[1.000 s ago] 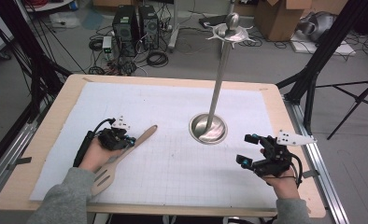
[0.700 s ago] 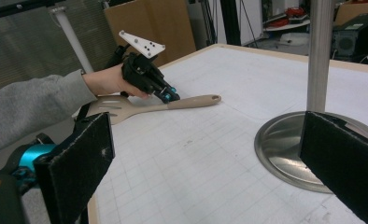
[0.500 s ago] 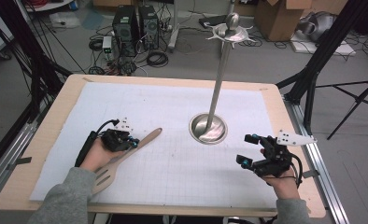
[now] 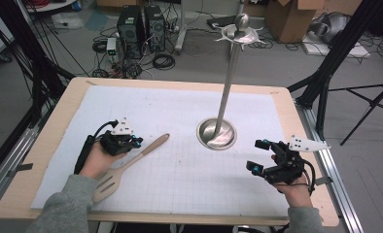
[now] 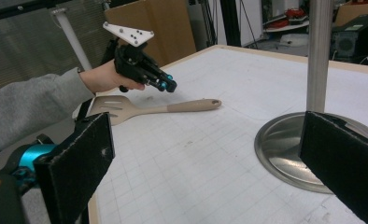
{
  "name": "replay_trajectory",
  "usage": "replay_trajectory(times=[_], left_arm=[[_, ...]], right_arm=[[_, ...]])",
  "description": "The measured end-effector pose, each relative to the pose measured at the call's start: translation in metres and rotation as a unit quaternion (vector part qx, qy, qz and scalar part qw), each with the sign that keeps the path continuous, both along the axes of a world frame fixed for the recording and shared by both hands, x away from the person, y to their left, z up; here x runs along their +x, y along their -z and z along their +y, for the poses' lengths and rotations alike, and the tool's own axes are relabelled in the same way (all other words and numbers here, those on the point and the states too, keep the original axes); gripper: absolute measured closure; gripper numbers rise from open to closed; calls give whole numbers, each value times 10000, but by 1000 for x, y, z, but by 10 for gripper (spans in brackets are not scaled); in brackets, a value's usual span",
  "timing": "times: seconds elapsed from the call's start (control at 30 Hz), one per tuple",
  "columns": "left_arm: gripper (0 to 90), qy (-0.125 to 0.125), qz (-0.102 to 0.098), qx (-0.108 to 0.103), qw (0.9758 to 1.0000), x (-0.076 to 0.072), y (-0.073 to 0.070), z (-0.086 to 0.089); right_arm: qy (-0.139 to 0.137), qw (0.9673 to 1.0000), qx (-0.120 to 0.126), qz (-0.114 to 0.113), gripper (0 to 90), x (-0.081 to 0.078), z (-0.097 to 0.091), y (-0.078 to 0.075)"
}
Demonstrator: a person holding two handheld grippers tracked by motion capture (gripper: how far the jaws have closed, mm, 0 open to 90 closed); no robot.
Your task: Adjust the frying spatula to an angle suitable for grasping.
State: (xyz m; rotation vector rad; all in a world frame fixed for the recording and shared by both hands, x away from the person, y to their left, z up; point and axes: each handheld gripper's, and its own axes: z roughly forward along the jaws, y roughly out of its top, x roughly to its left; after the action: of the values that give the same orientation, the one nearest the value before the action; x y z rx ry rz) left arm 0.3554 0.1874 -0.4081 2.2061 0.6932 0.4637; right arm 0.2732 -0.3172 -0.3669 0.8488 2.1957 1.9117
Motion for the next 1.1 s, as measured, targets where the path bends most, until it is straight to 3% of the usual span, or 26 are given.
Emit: replay_trajectory(times=[0.07,0.2,0.33,0.43,0.57,0.67,0.77,0.9,1.1], left_arm=[[898,-80,-58,-56,9999,-4,-5,2],[864,-221,-94,-386,9990,-14,-17,6],[744,-526,-102,-645,9965,-27,-25,11],[604,-768,-230,-774,9938,-36,-26,15],[446,-999,-232,-969,9900,-43,-28,19],[295,-1037,-190,-1028,9891,-45,-29,21],[184,-907,-171,-1145,9891,-48,-31,20],[156,-640,-31,-1280,9897,-52,-32,16],[154,-606,-24,-1104,9920,-54,-30,12]], right_arm=[[-1,10000,-5,-5,26,0,0,0],[-16,10000,-1,5,26,1,0,0],[-9,10000,7,3,26,2,0,0],[7,10000,26,-8,25,2,-1,1],[1,10000,31,45,25,4,0,2],[-15,10000,43,38,25,7,2,3],[-39,10000,22,71,25,9,3,4],[-12,10000,20,56,26,8,3,4],[-13,10000,4,50,26,6,4,3]])
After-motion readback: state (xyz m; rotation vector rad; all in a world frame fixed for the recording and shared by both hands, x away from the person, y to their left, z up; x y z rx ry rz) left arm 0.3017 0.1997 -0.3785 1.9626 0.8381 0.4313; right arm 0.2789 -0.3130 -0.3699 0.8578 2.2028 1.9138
